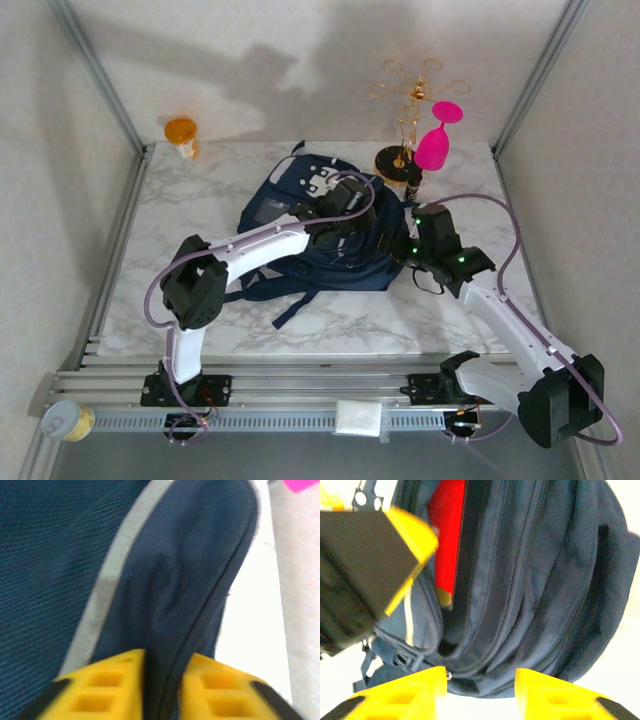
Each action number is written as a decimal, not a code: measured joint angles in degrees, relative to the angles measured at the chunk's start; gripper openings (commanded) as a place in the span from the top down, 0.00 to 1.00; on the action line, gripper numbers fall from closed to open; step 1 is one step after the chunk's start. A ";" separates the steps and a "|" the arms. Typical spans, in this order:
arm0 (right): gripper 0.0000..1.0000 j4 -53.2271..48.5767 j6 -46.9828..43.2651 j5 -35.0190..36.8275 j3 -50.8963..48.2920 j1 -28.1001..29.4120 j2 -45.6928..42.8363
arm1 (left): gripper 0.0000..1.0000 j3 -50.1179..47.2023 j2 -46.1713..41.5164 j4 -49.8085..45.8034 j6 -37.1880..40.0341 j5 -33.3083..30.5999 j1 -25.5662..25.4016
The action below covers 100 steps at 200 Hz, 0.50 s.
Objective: Pack the student bag
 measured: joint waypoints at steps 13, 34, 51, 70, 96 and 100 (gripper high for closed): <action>0.54 -1.53 -0.33 1.11 0.00 2.71 0.00 | 0.54 -2.62 -3.34 0.81 0.26 0.76 0.44; 0.51 -2.27 0.57 2.97 0.00 7.98 0.81 | 0.48 -10.05 -12.92 1.68 0.76 0.24 2.27; 0.49 -2.12 2.43 5.46 0.48 12.31 3.80 | 0.47 -16.85 -21.92 2.93 0.37 -1.27 4.00; 0.48 -2.27 6.14 8.85 2.45 17.66 9.44 | 0.45 -23.47 -29.62 4.33 -0.87 -3.65 5.42; 0.51 -1.60 11.72 12.04 5.07 22.64 15.65 | 0.42 -33.62 -34.69 6.69 -3.93 -5.25 6.75; 0.51 -1.44 12.41 12.48 5.44 22.97 16.39 | 0.42 -34.99 -34.75 6.82 -4.39 -5.20 7.08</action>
